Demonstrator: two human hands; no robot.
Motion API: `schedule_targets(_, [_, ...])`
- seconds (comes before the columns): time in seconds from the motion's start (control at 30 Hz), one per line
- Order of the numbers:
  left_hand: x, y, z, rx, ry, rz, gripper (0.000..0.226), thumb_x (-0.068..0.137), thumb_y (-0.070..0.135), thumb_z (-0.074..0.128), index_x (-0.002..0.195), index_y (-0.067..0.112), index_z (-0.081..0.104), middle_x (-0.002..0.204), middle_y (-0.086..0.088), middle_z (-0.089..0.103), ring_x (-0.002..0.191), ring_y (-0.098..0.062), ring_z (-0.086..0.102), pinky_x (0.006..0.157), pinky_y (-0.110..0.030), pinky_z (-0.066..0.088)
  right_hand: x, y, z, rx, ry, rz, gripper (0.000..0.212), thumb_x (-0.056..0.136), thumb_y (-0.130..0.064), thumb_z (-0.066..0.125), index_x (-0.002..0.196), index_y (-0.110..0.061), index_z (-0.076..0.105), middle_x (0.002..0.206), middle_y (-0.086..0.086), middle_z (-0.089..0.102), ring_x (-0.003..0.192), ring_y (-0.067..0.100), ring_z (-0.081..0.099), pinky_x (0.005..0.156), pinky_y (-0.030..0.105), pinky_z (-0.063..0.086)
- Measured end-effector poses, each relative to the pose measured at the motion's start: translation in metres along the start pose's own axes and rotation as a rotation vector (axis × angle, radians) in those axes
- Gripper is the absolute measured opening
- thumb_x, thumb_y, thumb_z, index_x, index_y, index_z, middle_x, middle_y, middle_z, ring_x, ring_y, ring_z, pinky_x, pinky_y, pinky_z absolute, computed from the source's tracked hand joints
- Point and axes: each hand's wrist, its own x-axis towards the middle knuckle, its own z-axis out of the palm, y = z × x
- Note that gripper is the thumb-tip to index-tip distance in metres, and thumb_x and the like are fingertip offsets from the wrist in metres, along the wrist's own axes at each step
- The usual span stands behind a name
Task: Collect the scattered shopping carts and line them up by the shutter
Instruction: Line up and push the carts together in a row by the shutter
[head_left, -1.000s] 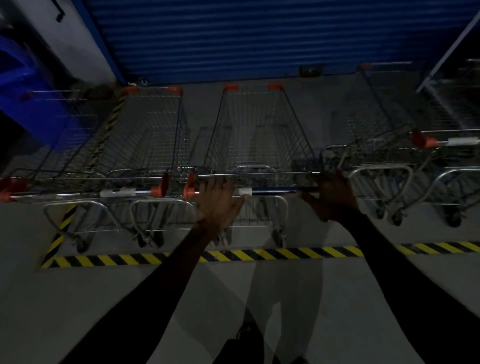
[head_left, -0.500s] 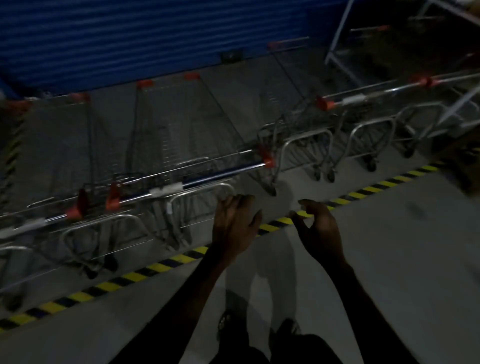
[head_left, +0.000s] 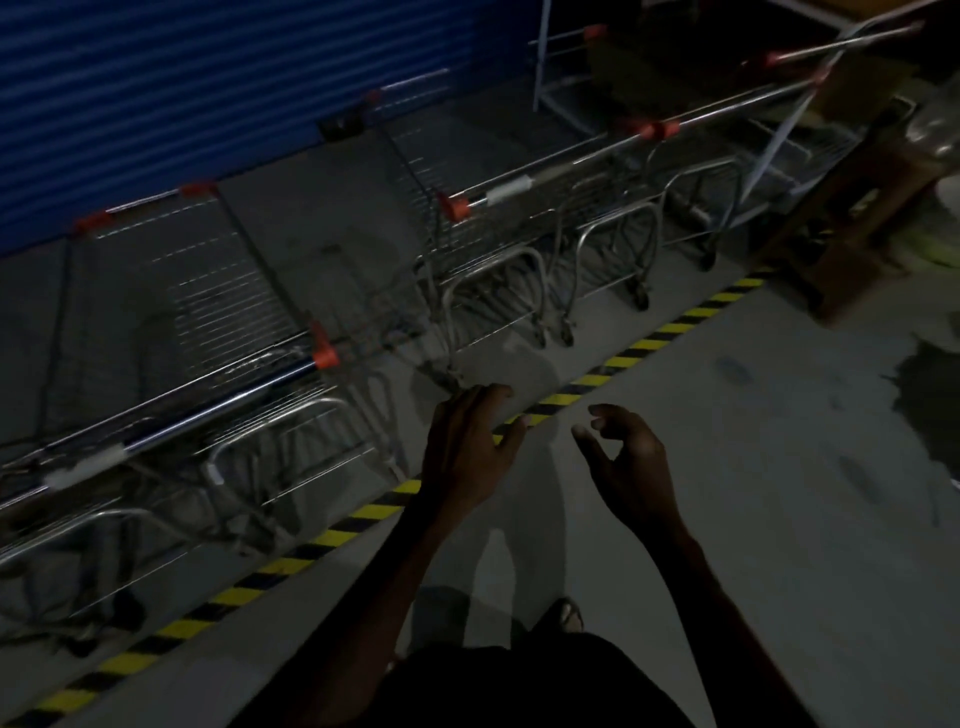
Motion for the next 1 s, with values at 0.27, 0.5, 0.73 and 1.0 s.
schedule_targets(0.27, [0.078,0.073,0.061,-0.07,0.026,-0.048,0.04,0.099,0.049,0.056,0.12,0.017,0.068,0.115,-0.004,0.07,0.11,-0.029,0.061,0.091,-0.046,0.054,0.081,0.064,-0.076,-0.026,0.005,-0.008,0.041,0.102,-0.043,0.066,0.126,-0.01,0.063,0.112,0.008,0.064,0.105,0.029,0.063,0.083,0.052,0.056])
schedule_targets(0.5, [0.156,0.08,0.091,-0.103,-0.081,-0.093,0.039,0.103,0.045,0.061,0.13,0.017,0.066,0.124,-0.004,0.068,0.116,-0.024,0.06,0.092,-0.041,0.054,0.168,0.077,-0.095,0.018,-0.039,-0.006,0.052,0.098,-0.055,0.06,0.127,-0.012,0.063,0.113,0.005,0.065,0.106,0.024,0.061,0.083,0.042,0.052])
schedule_targets(0.73, [0.25,0.057,0.109,-0.107,-0.04,-0.037,0.023,0.105,0.031,0.067,0.125,0.019,0.067,0.12,0.001,0.068,0.11,-0.015,0.06,0.091,-0.035,0.052,0.281,0.067,-0.101,-0.033,-0.089,-0.012,0.051,0.101,-0.057,0.061,0.135,-0.019,0.062,0.115,0.005,0.066,0.104,0.022,0.065,0.083,0.041,0.055])
schedule_targets(1.0, [0.367,0.012,0.094,-0.04,0.063,-0.056,0.018,0.095,0.03,0.068,0.111,0.022,0.07,0.108,-0.001,0.072,0.097,-0.02,0.063,0.085,-0.039,0.054,0.42,0.031,-0.099,-0.208,-0.233,-0.1,0.049,0.101,-0.041,0.069,0.141,-0.013,0.061,0.131,0.013,0.067,0.121,0.031,0.063,0.093,0.039,0.052])
